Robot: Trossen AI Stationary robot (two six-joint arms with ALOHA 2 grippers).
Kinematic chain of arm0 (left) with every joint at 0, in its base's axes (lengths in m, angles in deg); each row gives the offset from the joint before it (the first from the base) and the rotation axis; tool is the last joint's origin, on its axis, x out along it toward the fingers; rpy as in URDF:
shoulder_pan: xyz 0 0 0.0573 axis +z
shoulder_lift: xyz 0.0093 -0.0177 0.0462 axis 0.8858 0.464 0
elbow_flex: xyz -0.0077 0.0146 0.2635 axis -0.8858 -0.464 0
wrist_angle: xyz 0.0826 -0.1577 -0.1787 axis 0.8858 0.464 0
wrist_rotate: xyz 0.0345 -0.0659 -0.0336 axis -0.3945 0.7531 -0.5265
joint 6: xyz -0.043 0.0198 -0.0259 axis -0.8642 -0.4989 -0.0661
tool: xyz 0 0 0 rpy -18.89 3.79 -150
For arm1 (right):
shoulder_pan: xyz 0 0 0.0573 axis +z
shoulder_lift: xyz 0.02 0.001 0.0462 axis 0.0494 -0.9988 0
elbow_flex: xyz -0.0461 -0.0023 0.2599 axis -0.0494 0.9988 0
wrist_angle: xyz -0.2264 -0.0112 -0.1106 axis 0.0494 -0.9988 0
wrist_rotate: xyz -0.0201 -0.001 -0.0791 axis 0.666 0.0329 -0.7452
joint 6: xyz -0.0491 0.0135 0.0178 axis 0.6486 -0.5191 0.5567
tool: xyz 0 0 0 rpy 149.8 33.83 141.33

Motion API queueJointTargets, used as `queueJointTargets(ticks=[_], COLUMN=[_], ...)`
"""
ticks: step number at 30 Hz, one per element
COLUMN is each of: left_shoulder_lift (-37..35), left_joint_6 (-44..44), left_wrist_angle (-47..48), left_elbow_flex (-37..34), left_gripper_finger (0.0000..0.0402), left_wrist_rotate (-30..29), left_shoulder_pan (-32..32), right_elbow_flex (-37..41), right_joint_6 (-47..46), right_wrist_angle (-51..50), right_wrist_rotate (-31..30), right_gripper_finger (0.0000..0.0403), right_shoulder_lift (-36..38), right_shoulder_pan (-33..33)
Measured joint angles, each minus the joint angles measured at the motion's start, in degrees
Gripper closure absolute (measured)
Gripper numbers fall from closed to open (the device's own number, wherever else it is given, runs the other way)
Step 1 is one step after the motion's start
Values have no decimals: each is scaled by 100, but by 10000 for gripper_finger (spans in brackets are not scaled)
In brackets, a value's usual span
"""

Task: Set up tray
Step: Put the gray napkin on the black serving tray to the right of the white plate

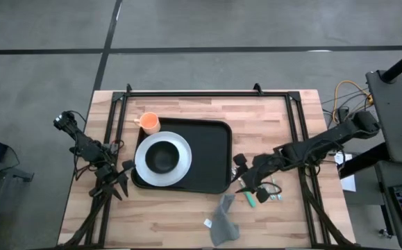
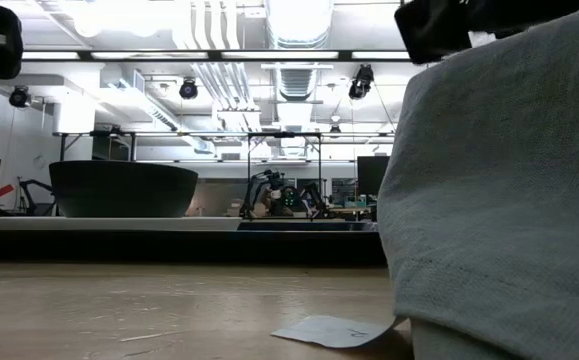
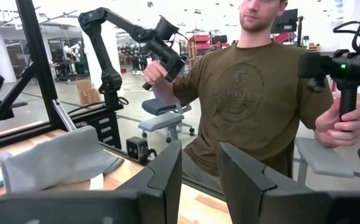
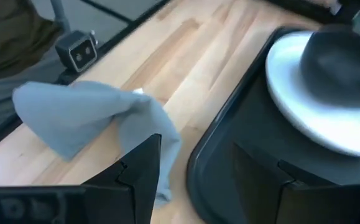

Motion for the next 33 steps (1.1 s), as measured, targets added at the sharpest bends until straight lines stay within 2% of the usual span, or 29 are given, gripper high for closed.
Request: queueJointTargets(ticks=[5, 13, 18, 28, 33], left_shoulder_lift=[-15, -8, -8, -2, -2], left_joint_6=[0, -3, -3, -3, -3], left_wrist_angle=[27, 45, 45, 46, 47], left_elbow_flex=[24, 24, 24, 24, 23], left_gripper_finger=[316, 316, 316, 316, 316], left_wrist_rotate=[3, 0, 1, 2, 0], left_shoulder_pan=[0, 0, 0, 0, 0], right_elbow_flex=[-320, -850, -1175, -1268, -1262], right_joint_6=[-452, -676, -930, -1217, -1208], right_wrist_angle=[-242, -545, -1082, -1217, -1229], right_wrist_rotate=[-14, -125, -123, -114, -114], right_gripper_finger=[234, 237, 239, 241, 262], right_shoulder_lift=[-435, -1115, -1522, -2015, -2000], right_shoulder_pan=[126, 241, 238, 252, 251])
